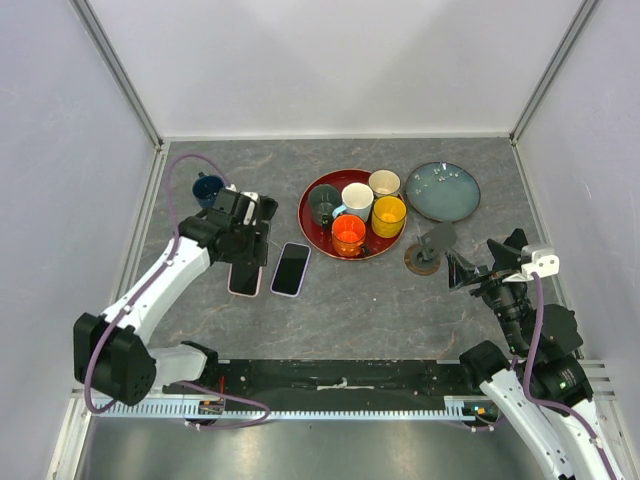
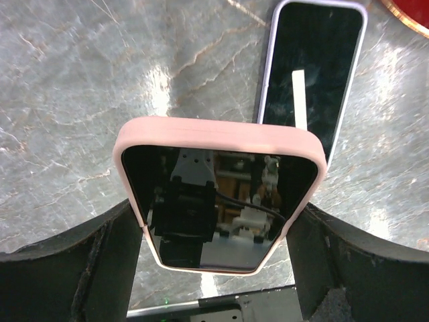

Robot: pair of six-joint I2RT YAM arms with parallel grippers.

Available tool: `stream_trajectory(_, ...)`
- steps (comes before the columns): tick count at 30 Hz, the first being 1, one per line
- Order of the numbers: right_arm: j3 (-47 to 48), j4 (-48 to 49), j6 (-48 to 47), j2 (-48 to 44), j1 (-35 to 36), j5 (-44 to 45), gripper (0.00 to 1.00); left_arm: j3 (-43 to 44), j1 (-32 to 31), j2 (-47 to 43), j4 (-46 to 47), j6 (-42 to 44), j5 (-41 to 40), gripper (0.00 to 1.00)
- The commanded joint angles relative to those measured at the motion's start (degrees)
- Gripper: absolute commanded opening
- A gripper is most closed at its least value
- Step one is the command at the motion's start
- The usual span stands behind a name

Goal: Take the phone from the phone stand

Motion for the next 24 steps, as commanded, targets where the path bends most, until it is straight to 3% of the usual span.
stream_trajectory(1,-0.31,1.66,-0.11,-0.72,0.31,-0.39,0.98,0.80,-1.55,4.41,-1.35,-1.71,-0.95,0.61)
stream_trajectory(18,-0.31,1.40,-0.20,-1.08,0.40,0.58,0.98,5.19,-3.49,20.94,-4.61,1.99,-8.51,0.63)
stream_trajectory(24,-0.31,1.40,-0.37,-0.90,0.31,0.84,0.98,5.28,-3.49,24.55,-4.08,3.48,-6.32,0.64)
